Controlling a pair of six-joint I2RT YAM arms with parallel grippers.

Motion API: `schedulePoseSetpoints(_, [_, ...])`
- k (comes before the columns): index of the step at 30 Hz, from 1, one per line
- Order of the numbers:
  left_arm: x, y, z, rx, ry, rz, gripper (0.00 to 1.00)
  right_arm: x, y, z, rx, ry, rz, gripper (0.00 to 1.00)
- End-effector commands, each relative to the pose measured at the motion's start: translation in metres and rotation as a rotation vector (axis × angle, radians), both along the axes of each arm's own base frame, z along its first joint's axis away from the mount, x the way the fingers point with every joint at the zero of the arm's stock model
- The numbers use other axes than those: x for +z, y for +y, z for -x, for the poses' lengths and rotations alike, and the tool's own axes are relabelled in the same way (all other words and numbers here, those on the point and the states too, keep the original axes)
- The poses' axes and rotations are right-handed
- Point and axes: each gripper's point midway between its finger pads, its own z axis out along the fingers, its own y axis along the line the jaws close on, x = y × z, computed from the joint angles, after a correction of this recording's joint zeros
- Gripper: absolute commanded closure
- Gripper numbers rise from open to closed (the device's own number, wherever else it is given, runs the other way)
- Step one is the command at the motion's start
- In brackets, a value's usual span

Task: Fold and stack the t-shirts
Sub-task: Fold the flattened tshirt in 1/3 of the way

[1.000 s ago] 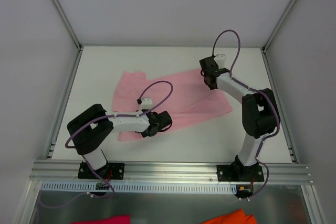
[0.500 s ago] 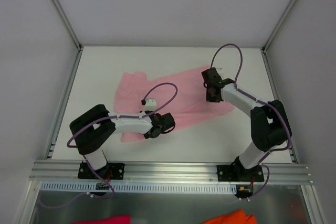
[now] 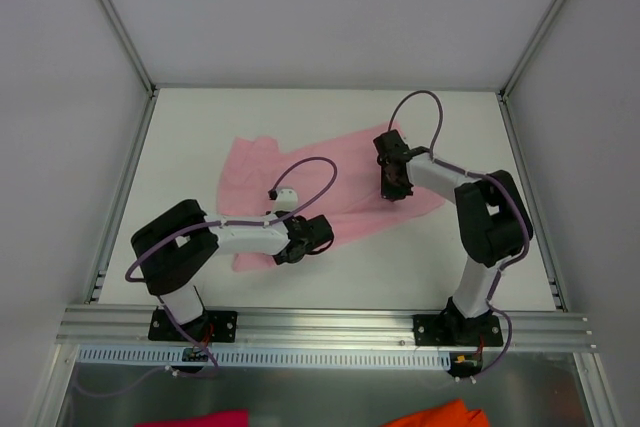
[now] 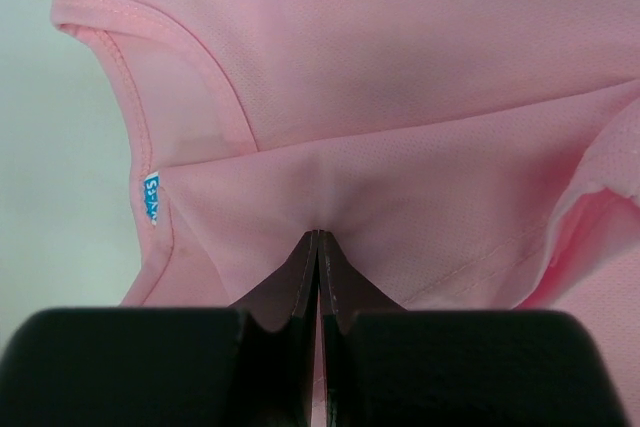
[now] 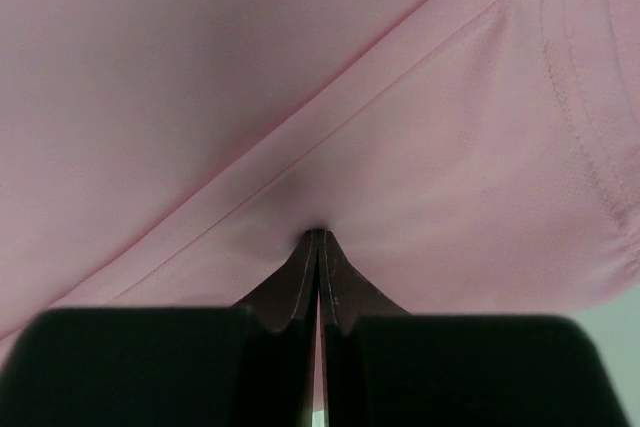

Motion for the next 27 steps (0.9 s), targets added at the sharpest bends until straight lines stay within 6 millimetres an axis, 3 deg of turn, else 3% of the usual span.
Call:
schedulePoseSetpoints(1, [0.01, 0.004, 0.011, 0.015, -0.009, 0.039, 1.0, 0.001, 0.012, -0.015, 0.022, 0.0, -0.013, 0.98])
schedulePoseSetpoints(10, [0.008, 0.019, 0.027, 0.06, 0.005, 0.032, 1.0, -0.003, 0.006, -0.062, -0.004, -0.024, 0.086, 0.99])
schedulePoseSetpoints(18, [0.004, 0.022, 0.034, 0.058, 0.028, 0.001, 1.0, 0.018, -0.008, -0.108, -0.069, -0.144, 0.16, 0.99])
schedulePoseSetpoints(27, [0.009, 0.009, 0.029, 0.021, 0.002, 0.016, 1.0, 0.042, -0.019, -0.129, -0.082, -0.213, 0.201, 0.99])
